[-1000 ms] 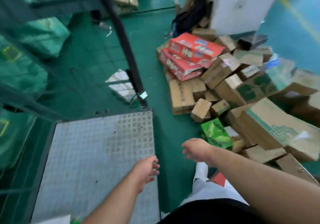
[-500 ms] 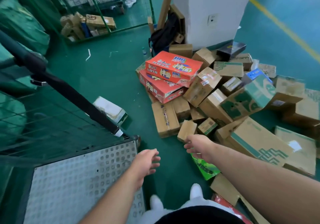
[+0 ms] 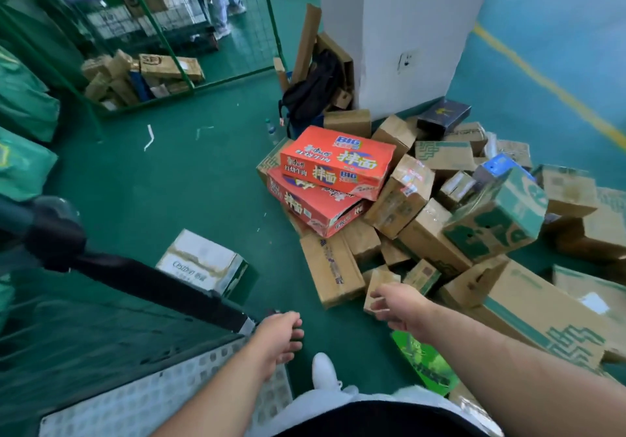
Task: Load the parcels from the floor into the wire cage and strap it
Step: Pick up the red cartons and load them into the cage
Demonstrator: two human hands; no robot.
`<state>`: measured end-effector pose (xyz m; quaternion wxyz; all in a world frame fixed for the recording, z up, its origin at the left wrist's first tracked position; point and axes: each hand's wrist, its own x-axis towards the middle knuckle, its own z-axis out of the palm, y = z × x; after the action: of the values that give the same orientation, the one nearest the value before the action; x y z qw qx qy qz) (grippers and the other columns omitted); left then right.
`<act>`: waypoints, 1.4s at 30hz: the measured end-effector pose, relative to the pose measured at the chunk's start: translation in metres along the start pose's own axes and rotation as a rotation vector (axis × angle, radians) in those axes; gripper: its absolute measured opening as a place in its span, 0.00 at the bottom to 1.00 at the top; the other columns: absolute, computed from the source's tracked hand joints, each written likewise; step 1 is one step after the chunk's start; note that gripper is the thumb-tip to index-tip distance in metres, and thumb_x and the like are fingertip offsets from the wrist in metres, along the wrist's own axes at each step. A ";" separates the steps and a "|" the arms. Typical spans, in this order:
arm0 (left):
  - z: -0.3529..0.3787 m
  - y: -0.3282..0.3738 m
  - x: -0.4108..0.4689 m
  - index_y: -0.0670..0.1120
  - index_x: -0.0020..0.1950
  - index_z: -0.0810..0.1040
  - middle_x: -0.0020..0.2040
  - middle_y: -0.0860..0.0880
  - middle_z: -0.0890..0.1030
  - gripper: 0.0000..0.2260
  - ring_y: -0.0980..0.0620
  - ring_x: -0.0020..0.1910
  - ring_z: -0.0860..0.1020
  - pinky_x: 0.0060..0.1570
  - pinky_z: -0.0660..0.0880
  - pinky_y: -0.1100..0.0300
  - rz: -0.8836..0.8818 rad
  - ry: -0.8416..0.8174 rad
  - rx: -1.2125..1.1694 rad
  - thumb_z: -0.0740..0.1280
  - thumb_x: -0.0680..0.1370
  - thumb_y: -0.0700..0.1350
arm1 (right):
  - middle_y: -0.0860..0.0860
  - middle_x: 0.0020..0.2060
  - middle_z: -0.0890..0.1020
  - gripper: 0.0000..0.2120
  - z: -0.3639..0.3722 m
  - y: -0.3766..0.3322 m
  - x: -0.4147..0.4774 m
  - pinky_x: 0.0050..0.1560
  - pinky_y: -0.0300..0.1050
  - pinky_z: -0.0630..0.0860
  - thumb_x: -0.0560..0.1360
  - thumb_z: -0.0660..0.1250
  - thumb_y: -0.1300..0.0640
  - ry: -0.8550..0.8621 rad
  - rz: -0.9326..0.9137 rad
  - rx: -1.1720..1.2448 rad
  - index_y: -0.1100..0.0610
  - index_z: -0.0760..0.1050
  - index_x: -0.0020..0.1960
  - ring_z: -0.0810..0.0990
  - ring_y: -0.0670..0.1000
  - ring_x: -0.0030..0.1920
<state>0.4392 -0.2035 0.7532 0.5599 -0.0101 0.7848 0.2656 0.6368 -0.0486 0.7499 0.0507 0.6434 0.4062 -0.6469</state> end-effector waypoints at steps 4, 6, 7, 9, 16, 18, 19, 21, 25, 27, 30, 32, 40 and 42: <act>-0.012 0.058 0.028 0.44 0.54 0.78 0.43 0.46 0.80 0.09 0.48 0.36 0.74 0.33 0.68 0.59 0.016 -0.024 0.068 0.63 0.82 0.48 | 0.52 0.46 0.84 0.10 0.006 -0.033 0.012 0.40 0.44 0.70 0.81 0.62 0.52 0.047 0.005 0.132 0.55 0.79 0.57 0.78 0.52 0.42; -0.007 0.080 0.042 0.43 0.55 0.79 0.45 0.46 0.81 0.11 0.47 0.38 0.76 0.36 0.70 0.58 0.004 -0.025 0.103 0.63 0.82 0.49 | 0.52 0.45 0.83 0.11 0.006 -0.043 0.011 0.40 0.44 0.69 0.82 0.61 0.53 0.045 0.022 0.175 0.55 0.78 0.57 0.77 0.52 0.42; -0.002 0.090 0.048 0.43 0.57 0.79 0.47 0.47 0.82 0.12 0.47 0.40 0.78 0.39 0.73 0.57 -0.002 -0.032 0.118 0.63 0.82 0.50 | 0.52 0.45 0.82 0.11 0.004 -0.047 0.013 0.41 0.45 0.69 0.82 0.61 0.53 0.041 0.028 0.184 0.56 0.78 0.58 0.77 0.52 0.43; 0.011 0.113 0.060 0.43 0.59 0.80 0.49 0.47 0.83 0.14 0.47 0.44 0.80 0.44 0.75 0.55 -0.010 -0.070 0.143 0.63 0.82 0.51 | 0.54 0.47 0.82 0.12 -0.003 -0.055 0.023 0.43 0.46 0.70 0.82 0.60 0.53 0.036 0.042 0.202 0.57 0.79 0.57 0.77 0.53 0.44; 0.043 0.188 0.073 0.44 0.59 0.80 0.47 0.48 0.83 0.13 0.50 0.41 0.81 0.45 0.75 0.56 0.018 -0.102 0.172 0.62 0.83 0.50 | 0.54 0.44 0.79 0.11 -0.030 -0.113 0.085 0.42 0.45 0.68 0.83 0.60 0.54 0.010 0.065 0.191 0.58 0.78 0.58 0.74 0.52 0.41; 0.042 0.207 0.083 0.44 0.58 0.81 0.48 0.48 0.83 0.13 0.49 0.43 0.81 0.45 0.76 0.55 0.025 -0.089 0.164 0.63 0.83 0.51 | 0.54 0.43 0.79 0.12 -0.037 -0.135 0.103 0.39 0.43 0.67 0.83 0.60 0.55 -0.006 0.061 0.164 0.59 0.78 0.59 0.73 0.51 0.38; 0.040 0.215 0.088 0.44 0.58 0.81 0.49 0.48 0.84 0.13 0.48 0.44 0.81 0.46 0.76 0.55 0.029 -0.074 0.158 0.63 0.83 0.51 | 0.54 0.45 0.80 0.13 -0.040 -0.145 0.111 0.40 0.43 0.68 0.83 0.60 0.55 -0.006 0.058 0.138 0.60 0.78 0.60 0.74 0.51 0.39; 0.037 0.230 0.099 0.45 0.58 0.81 0.51 0.47 0.84 0.13 0.48 0.46 0.81 0.46 0.77 0.55 0.024 -0.034 0.132 0.63 0.82 0.51 | 0.55 0.48 0.81 0.13 -0.046 -0.165 0.125 0.42 0.45 0.69 0.83 0.59 0.55 0.001 0.064 0.111 0.60 0.77 0.60 0.76 0.53 0.44; 0.033 0.252 0.120 0.43 0.58 0.81 0.52 0.45 0.84 0.14 0.46 0.47 0.82 0.44 0.77 0.54 -0.017 -0.041 0.059 0.63 0.83 0.52 | 0.56 0.50 0.82 0.11 -0.051 -0.197 0.143 0.39 0.43 0.69 0.83 0.58 0.55 -0.015 0.074 0.137 0.58 0.76 0.59 0.76 0.53 0.44; 0.034 0.262 0.135 0.43 0.57 0.81 0.52 0.44 0.84 0.14 0.46 0.46 0.81 0.43 0.76 0.54 -0.048 -0.051 0.069 0.63 0.83 0.51 | 0.56 0.50 0.82 0.11 -0.052 -0.206 0.155 0.38 0.43 0.70 0.83 0.58 0.55 -0.022 0.102 0.133 0.58 0.76 0.58 0.76 0.52 0.44; 0.036 0.277 0.163 0.43 0.57 0.81 0.50 0.45 0.84 0.14 0.47 0.43 0.81 0.42 0.75 0.55 -0.081 -0.067 0.100 0.63 0.83 0.51 | 0.55 0.46 0.80 0.11 -0.051 -0.210 0.176 0.36 0.41 0.66 0.83 0.58 0.56 0.001 0.152 0.138 0.59 0.77 0.57 0.74 0.52 0.41; 0.036 0.293 0.186 0.43 0.56 0.81 0.48 0.46 0.84 0.13 0.48 0.42 0.81 0.41 0.76 0.55 -0.098 -0.099 0.115 0.63 0.83 0.51 | 0.55 0.44 0.77 0.11 -0.049 -0.213 0.189 0.34 0.40 0.63 0.83 0.58 0.57 0.016 0.174 0.164 0.60 0.77 0.58 0.71 0.51 0.37; 0.035 0.366 0.303 0.44 0.54 0.80 0.44 0.47 0.83 0.15 0.49 0.39 0.80 0.41 0.76 0.56 -0.182 -0.210 0.159 0.63 0.84 0.55 | 0.58 0.45 0.80 0.09 -0.025 -0.235 0.244 0.36 0.42 0.69 0.83 0.61 0.57 0.165 0.309 0.215 0.59 0.78 0.56 0.76 0.53 0.40; 0.038 0.383 0.343 0.45 0.50 0.79 0.44 0.47 0.82 0.15 0.48 0.41 0.79 0.41 0.75 0.56 -0.203 -0.208 0.176 0.62 0.84 0.56 | 0.60 0.49 0.83 0.09 -0.010 -0.238 0.269 0.39 0.43 0.72 0.83 0.61 0.56 0.166 0.334 0.172 0.58 0.78 0.55 0.78 0.54 0.42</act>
<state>0.2244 0.2384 0.5964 0.6607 -0.0128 0.7378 0.1377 0.4600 0.2382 0.6264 0.0688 0.7549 0.2399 -0.6065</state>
